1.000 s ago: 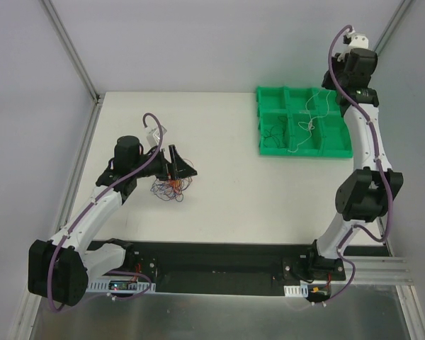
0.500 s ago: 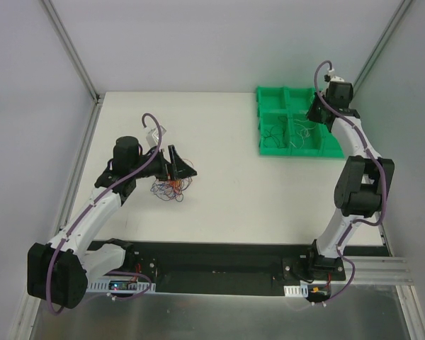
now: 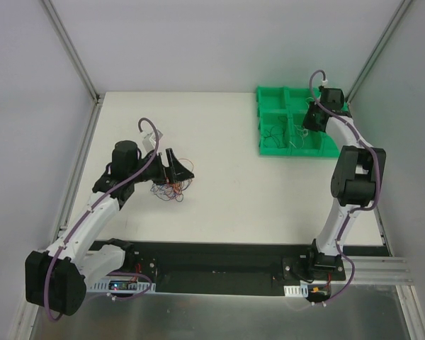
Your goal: Untangle the cables
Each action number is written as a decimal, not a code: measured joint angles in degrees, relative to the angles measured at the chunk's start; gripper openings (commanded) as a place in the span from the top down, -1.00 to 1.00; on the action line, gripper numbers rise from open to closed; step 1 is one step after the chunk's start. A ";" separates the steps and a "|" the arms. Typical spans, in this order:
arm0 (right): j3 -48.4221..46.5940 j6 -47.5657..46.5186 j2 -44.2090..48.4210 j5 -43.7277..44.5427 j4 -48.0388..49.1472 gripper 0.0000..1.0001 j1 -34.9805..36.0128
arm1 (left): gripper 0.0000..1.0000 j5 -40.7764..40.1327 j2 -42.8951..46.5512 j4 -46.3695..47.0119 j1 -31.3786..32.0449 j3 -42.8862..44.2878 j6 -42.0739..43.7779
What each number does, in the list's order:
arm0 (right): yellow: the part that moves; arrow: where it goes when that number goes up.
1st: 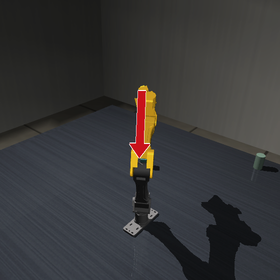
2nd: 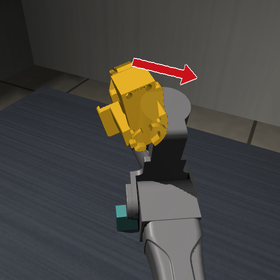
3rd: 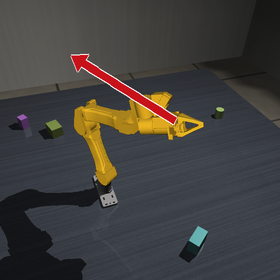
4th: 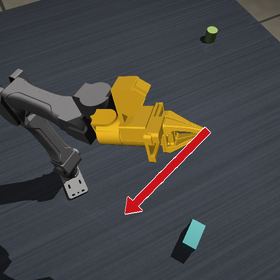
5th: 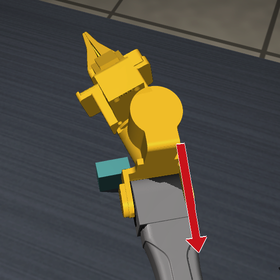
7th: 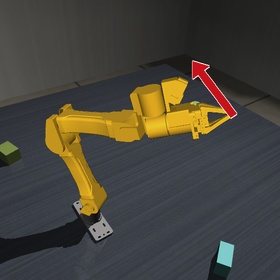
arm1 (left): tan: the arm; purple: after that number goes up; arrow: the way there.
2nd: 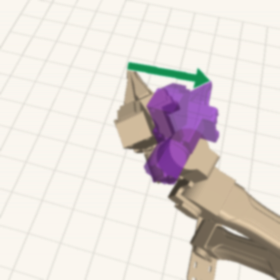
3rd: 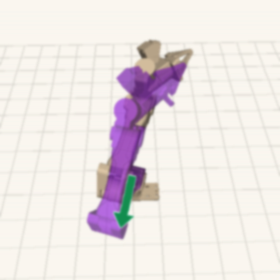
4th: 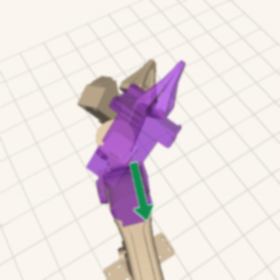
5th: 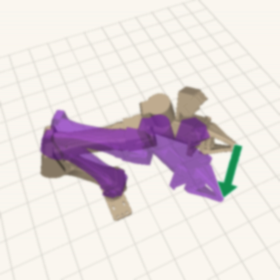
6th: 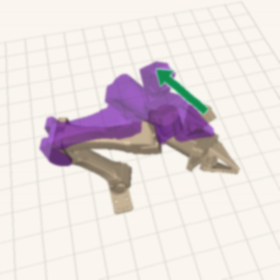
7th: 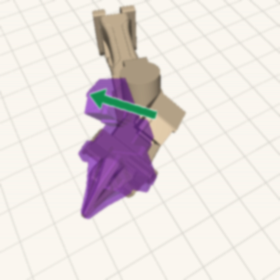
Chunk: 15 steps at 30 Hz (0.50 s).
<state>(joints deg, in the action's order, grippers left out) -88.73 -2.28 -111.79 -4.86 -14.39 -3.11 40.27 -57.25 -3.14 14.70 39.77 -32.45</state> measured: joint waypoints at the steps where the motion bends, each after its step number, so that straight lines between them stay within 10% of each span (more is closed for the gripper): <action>1: -0.79 -0.09 -0.85 0.44 -0.46 0.99 0.00 | -0.71 -0.44 0.48 -0.28 0.00 -0.31 0.02; 10: -1.79 -0.50 -4.57 2.95 -4.52 0.94 0.04 | -0.73 -4.98 1.49 -3.87 0.00 -1.16 0.37; 15: -3.72 -1.03 -4.96 3.15 -7.82 0.56 0.04 | -0.79 -15.76 3.85 -9.66 -0.09 -1.16 -0.20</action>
<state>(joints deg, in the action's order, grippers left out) -92.44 -3.31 -116.75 -1.72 -22.22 -3.07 24.51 -53.41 -12.80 14.61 38.61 -32.64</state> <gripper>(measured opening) 0.095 0.881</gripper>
